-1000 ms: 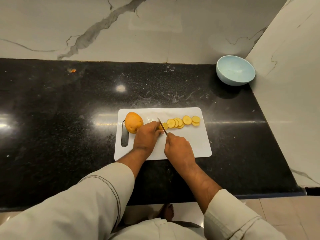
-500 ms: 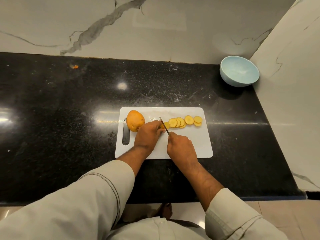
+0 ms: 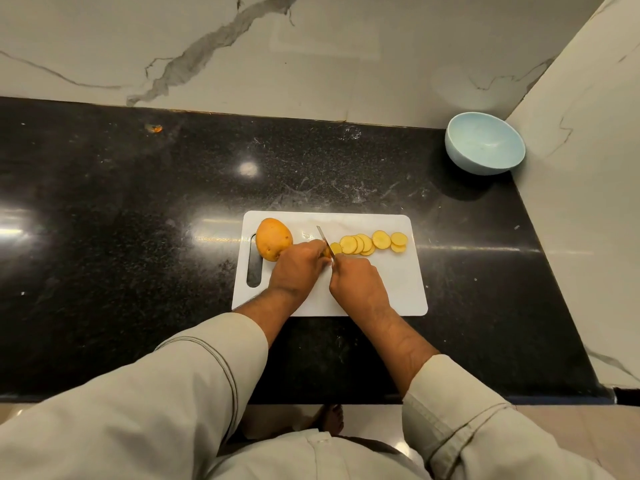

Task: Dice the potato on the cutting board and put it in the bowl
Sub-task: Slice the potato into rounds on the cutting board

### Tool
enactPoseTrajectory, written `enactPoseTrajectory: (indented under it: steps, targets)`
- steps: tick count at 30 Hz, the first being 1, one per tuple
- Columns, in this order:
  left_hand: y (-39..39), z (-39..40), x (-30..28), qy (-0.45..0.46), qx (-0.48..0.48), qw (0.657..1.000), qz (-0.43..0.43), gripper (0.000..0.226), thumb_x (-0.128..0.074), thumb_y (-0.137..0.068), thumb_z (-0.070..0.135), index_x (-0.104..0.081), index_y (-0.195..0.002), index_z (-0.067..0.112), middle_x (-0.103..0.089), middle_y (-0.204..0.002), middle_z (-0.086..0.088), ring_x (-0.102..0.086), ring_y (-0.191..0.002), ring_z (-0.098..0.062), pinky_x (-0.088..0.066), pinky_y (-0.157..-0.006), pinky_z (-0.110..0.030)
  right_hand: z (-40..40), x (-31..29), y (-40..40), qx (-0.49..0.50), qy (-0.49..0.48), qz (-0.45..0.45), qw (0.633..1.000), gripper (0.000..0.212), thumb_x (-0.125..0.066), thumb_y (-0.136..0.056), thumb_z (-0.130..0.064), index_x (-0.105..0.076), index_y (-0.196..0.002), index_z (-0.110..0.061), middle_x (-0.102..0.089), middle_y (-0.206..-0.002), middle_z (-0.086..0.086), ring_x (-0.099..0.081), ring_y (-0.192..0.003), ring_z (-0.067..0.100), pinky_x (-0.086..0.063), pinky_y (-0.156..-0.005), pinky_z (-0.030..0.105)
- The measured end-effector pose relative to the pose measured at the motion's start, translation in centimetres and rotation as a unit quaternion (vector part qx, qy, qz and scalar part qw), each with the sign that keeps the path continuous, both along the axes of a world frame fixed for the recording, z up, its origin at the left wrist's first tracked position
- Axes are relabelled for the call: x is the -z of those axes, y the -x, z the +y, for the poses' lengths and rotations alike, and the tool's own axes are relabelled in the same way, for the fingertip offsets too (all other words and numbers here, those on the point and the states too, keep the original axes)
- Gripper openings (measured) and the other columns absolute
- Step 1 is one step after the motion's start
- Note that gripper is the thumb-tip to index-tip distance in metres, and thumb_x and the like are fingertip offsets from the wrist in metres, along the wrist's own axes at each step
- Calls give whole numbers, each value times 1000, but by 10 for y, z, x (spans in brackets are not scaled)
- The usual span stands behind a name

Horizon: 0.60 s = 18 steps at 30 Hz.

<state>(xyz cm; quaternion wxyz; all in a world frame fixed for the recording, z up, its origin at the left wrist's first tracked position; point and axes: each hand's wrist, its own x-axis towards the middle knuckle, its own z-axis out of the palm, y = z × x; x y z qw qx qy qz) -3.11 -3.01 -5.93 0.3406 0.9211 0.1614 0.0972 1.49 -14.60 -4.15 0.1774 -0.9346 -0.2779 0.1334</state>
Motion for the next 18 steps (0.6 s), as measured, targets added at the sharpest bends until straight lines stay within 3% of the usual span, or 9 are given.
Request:
enactPoseTrajectory:
  steps: [6,11,15,18]
  targets:
    - [0,2,0,-2,7,1000,-2,5,-64,-85,3,-65,-90,0,-68,-86,-15,-61,-78,-29,-51,-69,-43,9,-1,-10,-15,4,14,1000,20,-44,-94,-16,-63,-96,-8,-66,-88,14,-61,-80,33,-34,-59,30]
    - [-2,3,-2,-7,-6,1000,7,8,-65,-87,10,-66,-90,3,-69,-85,-13,-61,-77,-27,-51,-67,-40,-6,2,-7,-31,44,-4,999,20,-42,-95,-17,-61,-100,-11,-65,-92,12,-60,-78,29,-35,-60,29]
    - [-3,3,-3,-11,-6,1000,17,11,-64,-89,11,-66,-95,2,-69,-90,-14,-62,-80,-27,-52,-72,-41,-8,0,-9,-35,56,2,998,19,-43,-95,-17,-61,-95,-10,-65,-90,11,-49,-67,21,-34,-60,28]
    - [-3,3,-4,-16,2,1000,24,13,-63,-90,12,-66,-97,1,-69,-93,-15,-63,-83,-29,-51,-75,-42,0,-3,-12,-37,43,24,998,18,-44,-93,-14,-61,-91,-8,-65,-90,13,-54,-72,27,-32,-59,29]
